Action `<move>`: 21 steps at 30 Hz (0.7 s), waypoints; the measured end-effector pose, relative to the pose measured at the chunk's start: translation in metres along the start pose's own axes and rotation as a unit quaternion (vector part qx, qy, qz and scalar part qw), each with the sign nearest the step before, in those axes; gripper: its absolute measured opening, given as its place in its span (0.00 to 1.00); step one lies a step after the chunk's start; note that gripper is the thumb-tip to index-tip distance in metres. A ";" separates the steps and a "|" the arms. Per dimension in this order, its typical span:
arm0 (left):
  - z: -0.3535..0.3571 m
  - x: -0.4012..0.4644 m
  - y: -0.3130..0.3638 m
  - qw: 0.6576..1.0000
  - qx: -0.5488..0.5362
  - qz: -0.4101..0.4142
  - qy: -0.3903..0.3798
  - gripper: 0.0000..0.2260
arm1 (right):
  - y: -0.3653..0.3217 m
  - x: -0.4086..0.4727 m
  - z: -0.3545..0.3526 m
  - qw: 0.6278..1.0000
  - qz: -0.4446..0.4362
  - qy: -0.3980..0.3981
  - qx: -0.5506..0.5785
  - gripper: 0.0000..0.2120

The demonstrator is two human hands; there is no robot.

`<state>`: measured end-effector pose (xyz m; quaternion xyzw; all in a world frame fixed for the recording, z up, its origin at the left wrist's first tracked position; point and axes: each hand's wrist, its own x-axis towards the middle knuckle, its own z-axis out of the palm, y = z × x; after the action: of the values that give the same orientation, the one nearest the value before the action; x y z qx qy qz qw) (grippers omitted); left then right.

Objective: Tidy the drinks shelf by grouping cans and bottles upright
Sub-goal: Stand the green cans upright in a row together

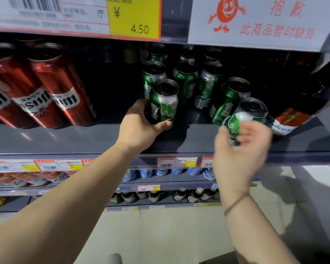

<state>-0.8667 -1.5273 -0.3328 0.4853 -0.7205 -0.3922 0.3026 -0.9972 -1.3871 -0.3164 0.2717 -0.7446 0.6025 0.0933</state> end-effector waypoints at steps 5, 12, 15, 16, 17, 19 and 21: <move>-0.011 -0.011 -0.011 0.994 0.021 -0.038 0.096 0.25 | 0.033 0.028 -0.028 0.964 0.117 -0.108 -0.211 0.29; -0.006 0.007 0.004 0.992 0.018 -0.084 0.096 0.37 | 0.018 0.015 -0.007 0.946 0.077 -0.228 -0.216 0.22; -0.004 0.009 0.004 0.994 0.000 -0.077 0.075 0.36 | 0.005 0.008 0.018 0.930 0.058 -0.300 -0.203 0.23; -0.004 0.009 0.002 0.994 -0.007 -0.077 0.074 0.36 | 0.001 0.009 0.027 0.926 0.059 -0.318 -0.197 0.23; -0.006 0.007 0.000 0.995 -0.010 -0.075 0.072 0.36 | -0.001 0.010 0.036 0.921 0.065 -0.334 -0.188 0.22; -0.008 0.004 -0.004 0.995 -0.005 -0.066 0.068 0.37 | -0.004 0.015 0.048 0.916 0.078 -0.357 -0.163 0.22; -0.011 0.001 -0.007 0.996 0.002 -0.065 0.059 0.37 | 0.000 0.017 0.048 0.924 0.094 -0.348 -0.130 0.23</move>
<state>-0.8550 -1.5326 -0.3331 0.5544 -0.6689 -0.3801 0.3175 -1.0027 -1.4380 -0.3211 0.3788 -0.8239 0.3741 -0.1942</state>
